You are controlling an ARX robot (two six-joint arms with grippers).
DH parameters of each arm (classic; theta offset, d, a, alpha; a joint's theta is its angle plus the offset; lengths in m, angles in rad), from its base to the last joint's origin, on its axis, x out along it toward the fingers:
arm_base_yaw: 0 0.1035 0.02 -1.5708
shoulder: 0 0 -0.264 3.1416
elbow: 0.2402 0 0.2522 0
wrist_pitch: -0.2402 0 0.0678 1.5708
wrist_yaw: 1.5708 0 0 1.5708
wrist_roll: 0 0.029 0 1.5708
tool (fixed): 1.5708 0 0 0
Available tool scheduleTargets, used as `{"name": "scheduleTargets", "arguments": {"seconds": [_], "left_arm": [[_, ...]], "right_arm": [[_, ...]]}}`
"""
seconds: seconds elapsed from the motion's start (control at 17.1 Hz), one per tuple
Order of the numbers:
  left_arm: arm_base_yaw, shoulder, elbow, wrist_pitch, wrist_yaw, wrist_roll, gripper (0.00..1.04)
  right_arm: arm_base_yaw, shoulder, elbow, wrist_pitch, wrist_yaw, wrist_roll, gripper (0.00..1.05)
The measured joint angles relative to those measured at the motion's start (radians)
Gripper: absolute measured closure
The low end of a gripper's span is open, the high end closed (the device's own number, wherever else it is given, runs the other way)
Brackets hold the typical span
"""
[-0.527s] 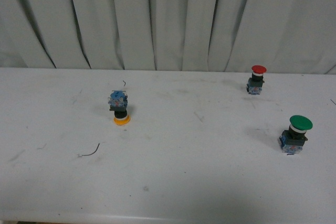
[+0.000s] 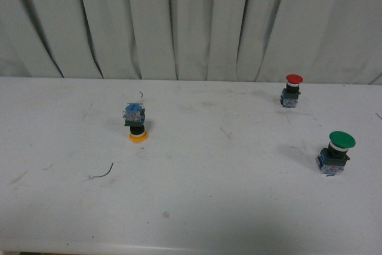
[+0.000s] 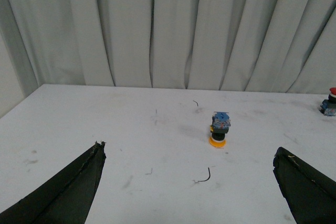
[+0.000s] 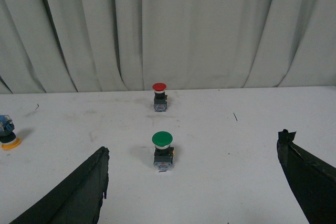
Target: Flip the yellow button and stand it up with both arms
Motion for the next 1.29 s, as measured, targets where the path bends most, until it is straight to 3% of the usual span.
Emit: {"name": "scheduleTargets", "arguments": {"seconds": [0.59, 0.64, 0.7, 0.82, 0.94, 1.05, 1.23, 1.29], "left_arm": [[0.0, 0.0, 0.0, 0.0, 0.0, 0.0, 0.07], [-0.005, 0.047, 0.045, -0.141, -0.003, -0.045, 0.07], [-0.046, 0.199, 0.094, -0.158, -0.047, -0.147, 0.07], [-0.149, 0.415, 0.113, 0.064, -0.125, -0.241, 0.07], [-0.147, 0.746, 0.196, 0.369, -0.15, -0.235, 0.07], [-0.14, 1.107, 0.359, 0.574, -0.113, -0.196, 0.07], [-0.179, 1.607, 0.784, 0.485, -0.06, -0.127, 0.07], [-0.181, 1.66, 0.841, 0.466, -0.04, -0.128, 0.07]], "right_arm": [[0.0, 0.0, 0.0, 0.0, 0.0, 0.0, 0.06], [0.0, 0.0, 0.0, -0.001, 0.0, 0.0, 0.06], [0.0, 0.0, 0.0, 0.0, 0.0, 0.0, 0.06], [0.0, 0.0, 0.0, 0.0, 0.0, 0.0, 0.06], [0.0, 0.0, 0.0, 0.0, 0.0, 0.0, 0.06], [0.0, 0.0, 0.0, 0.0, 0.0, 0.0, 0.06], [0.0, 0.0, 0.0, 0.0, 0.0, 0.0, 0.06], [0.0, 0.0, 0.0, 0.0, 0.0, 0.0, 0.06]]}}
